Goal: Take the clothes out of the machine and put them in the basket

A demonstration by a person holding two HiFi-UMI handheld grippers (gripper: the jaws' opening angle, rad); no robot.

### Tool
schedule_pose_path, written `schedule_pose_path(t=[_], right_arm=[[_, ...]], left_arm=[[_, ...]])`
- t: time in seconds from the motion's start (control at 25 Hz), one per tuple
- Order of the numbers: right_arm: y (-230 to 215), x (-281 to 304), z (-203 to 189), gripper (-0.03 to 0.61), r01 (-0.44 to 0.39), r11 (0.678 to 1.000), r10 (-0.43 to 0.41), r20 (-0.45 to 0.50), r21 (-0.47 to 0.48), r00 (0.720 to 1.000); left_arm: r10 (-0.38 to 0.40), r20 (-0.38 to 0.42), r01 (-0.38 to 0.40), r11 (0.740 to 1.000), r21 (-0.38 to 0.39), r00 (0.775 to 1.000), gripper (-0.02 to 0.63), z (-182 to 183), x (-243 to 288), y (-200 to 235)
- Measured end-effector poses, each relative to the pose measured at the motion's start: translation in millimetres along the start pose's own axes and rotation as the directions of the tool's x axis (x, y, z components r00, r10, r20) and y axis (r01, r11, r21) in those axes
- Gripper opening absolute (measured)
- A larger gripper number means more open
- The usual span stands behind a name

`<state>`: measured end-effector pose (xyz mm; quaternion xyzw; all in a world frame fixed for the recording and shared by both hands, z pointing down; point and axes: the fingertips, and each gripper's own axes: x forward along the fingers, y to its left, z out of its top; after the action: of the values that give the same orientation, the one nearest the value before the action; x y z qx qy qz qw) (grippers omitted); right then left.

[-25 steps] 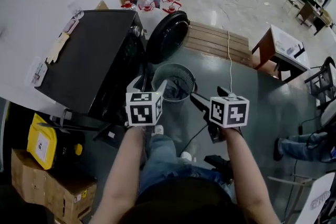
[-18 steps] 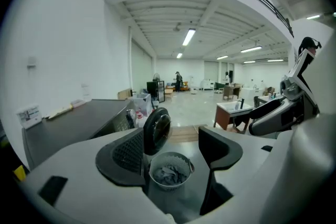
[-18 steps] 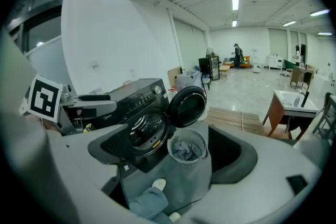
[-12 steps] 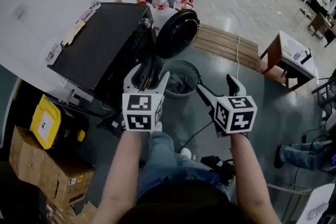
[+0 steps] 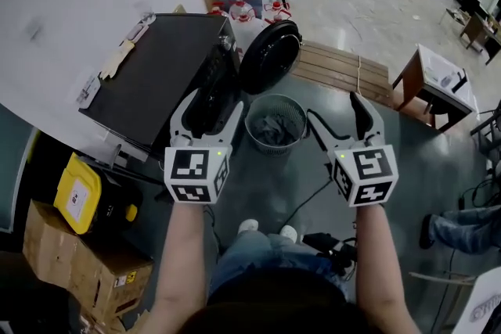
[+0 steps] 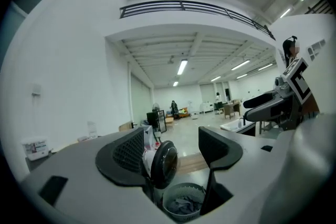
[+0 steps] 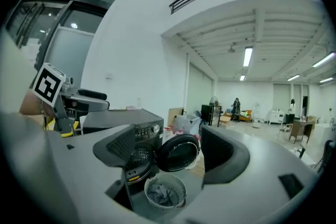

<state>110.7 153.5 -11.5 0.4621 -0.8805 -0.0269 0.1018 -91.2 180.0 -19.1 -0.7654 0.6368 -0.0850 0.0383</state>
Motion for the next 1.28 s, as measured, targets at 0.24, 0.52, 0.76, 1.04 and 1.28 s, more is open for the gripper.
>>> schedule_pose_path(t=[0.24, 0.52, 0.76, 1.04, 1.28], right_arm=[[3.6, 1.5, 34.4, 0.303, 0.054, 0.999, -0.053, 0.077, -0.009, 0.996], [14.8, -4.4, 85.1, 0.154, 0.092, 0.993, -0.078, 0.18, -0.069, 0.981], [18.2, -6.4, 102.8, 0.041, 0.112, 0.987, -0.088, 0.204, -0.111, 0.975], [12.6, -8.4, 98.7, 0.0, 0.143, 0.98, -0.118, 0.171, -0.139, 0.978], [6.6, -9.7, 104.1, 0.0, 0.169, 0.974, -0.139, 0.185, -0.153, 0.973]], left_arm=[[0.005, 0.048, -0.008, 0.997, 0.072, 0.999, 0.29, 25.6, -1.0, 35.0], [-0.027, 0.172, 0.006, 0.993, 0.118, 0.985, 0.237, 72.3, -1.3, 52.0], [0.016, 0.241, -0.049, 0.99, 0.131, 0.97, 0.003, 89.6, -5.3, 65.0], [-0.005, 0.24, -0.025, 0.993, 0.12, 0.971, 0.003, 87.4, -3.0, 60.6], [0.024, 0.234, -0.061, 0.987, 0.15, 0.972, 0.003, 88.9, -0.2, 68.8]])
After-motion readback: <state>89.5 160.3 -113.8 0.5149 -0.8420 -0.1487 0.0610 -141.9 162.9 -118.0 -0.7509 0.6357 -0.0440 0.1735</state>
